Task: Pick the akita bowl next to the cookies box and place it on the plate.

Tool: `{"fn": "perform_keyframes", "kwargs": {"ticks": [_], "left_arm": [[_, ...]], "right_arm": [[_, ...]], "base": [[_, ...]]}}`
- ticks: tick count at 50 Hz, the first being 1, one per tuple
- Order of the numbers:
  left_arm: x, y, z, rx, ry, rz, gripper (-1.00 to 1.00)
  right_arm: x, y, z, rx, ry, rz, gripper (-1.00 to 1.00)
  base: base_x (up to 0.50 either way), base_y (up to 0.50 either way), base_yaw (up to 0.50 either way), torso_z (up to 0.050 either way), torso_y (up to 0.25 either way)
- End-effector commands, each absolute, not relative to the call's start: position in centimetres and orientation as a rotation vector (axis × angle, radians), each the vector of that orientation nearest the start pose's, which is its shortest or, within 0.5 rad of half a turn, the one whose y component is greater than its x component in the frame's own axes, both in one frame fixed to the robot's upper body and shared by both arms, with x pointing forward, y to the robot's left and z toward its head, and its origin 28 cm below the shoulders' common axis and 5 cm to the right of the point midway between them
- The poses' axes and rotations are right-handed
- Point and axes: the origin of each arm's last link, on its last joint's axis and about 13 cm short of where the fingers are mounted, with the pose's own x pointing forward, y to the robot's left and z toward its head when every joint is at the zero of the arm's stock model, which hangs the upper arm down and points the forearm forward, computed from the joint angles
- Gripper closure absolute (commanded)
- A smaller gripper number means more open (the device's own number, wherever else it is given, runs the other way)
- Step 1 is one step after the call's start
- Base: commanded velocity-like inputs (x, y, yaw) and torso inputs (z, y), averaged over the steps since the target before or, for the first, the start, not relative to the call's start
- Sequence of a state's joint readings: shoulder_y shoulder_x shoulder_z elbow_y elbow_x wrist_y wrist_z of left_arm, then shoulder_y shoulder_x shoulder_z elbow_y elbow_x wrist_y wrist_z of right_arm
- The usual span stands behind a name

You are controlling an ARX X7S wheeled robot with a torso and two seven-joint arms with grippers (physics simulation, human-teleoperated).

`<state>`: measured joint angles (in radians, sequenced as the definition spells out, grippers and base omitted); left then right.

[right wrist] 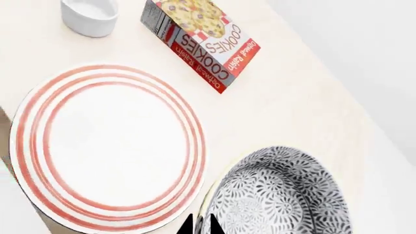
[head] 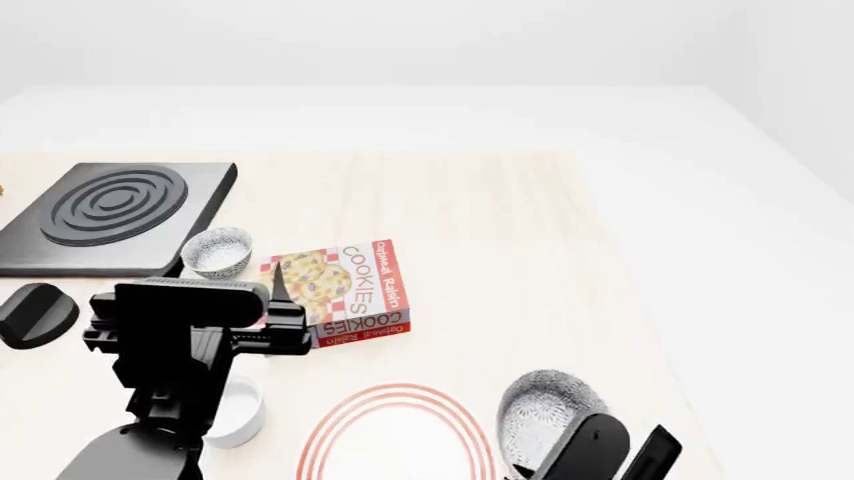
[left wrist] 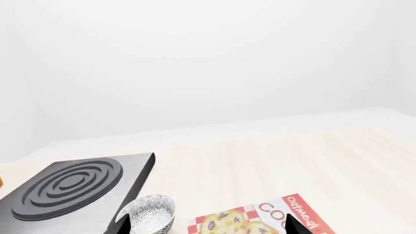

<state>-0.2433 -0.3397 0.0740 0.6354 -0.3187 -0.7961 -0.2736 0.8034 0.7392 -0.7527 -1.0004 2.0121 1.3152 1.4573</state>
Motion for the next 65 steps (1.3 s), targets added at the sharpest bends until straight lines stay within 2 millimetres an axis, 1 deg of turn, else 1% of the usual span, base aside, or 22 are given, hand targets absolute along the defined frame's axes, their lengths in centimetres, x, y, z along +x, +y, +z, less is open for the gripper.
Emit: {"fn": "perform_keyframes", "kwargs": {"ticks": [1, 3, 7, 12, 16, 19, 32, 54, 60, 65], "left_arm": [[22.3, 23.7, 14.3, 0.122, -0.047, 0.039, -1.00], [22.2, 23.7, 14.3, 0.121, -0.047, 0.040, -1.00], [22.2, 23.8, 14.3, 0.121, -0.047, 0.042, -1.00], [22.2, 23.8, 14.3, 0.118, -0.049, 0.042, -1.00], [22.2, 23.9, 14.3, 0.119, -0.047, 0.046, -1.00], [22.2, 23.9, 14.4, 0.119, -0.049, 0.048, -1.00], [22.1, 23.9, 14.2, 0.115, -0.048, 0.046, -1.00], [22.1, 24.0, 14.0, 0.110, -0.047, 0.046, -1.00], [22.0, 23.9, 14.0, 0.110, -0.047, 0.044, -1.00], [22.1, 23.9, 14.1, 0.113, -0.048, 0.041, -1.00]], "right_arm": [[10.8, -7.5, 19.0, -0.780, 0.286, 0.749, 1.00], [11.4, -6.8, 19.0, -0.778, 0.277, 0.789, 1.00], [11.9, -6.0, 19.2, -0.775, 0.265, 0.831, 1.00], [12.3, -4.5, 19.7, -0.773, 0.236, 0.899, 1.00], [12.2, -3.9, 19.5, -0.781, 0.235, 0.935, 1.00], [11.6, -3.5, 19.2, -0.793, 0.228, 0.977, 1.00], [12.4, -3.5, 17.6, -0.820, 0.292, 0.967, 1.00], [13.7, -3.3, 16.0, -0.820, 0.333, 0.953, 1.00], [14.9, -3.4, 15.7, -0.799, 0.344, 0.913, 1.00], [15.3, -3.5, 15.4, -0.788, 0.359, 0.902, 1.00]], "base": [[0.00, 0.00, 0.00, 0.000, 0.000], [0.00, 0.00, 0.00, 0.000, 0.000], [0.00, 0.00, 0.00, 0.000, 0.000], [0.00, 0.00, 0.00, 0.000, 0.000], [0.00, 0.00, 0.00, 0.000, 0.000], [0.00, 0.00, 0.00, 0.000, 0.000], [0.00, 0.00, 0.00, 0.000, 0.001], [0.00, 0.00, 0.00, 0.000, 0.000], [0.00, 0.00, 0.00, 0.000, 0.000], [0.00, 0.00, 0.00, 0.000, 0.002]]}}
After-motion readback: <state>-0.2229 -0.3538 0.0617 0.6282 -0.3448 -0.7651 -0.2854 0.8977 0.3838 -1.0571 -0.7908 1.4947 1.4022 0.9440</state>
